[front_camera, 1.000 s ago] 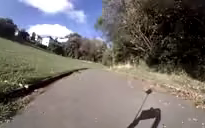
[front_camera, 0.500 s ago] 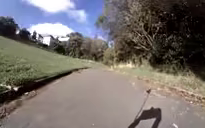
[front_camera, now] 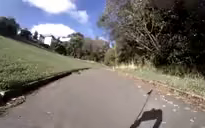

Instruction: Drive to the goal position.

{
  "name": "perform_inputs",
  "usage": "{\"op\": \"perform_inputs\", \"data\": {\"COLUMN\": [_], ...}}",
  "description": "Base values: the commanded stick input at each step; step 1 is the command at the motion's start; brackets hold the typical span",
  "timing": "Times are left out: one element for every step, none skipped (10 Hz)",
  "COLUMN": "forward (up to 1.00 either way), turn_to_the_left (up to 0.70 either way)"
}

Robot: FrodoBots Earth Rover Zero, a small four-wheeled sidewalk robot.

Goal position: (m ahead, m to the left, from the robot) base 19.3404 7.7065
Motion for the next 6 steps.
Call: {"op": "perform_inputs", "data": {"forward": [0.70, 0.70, 0.70, 0.70, 0.70, 0.70], "turn_to_the_left": [0.00, 0.00, 0.00, 0.00, 0.00, 0.00]}}
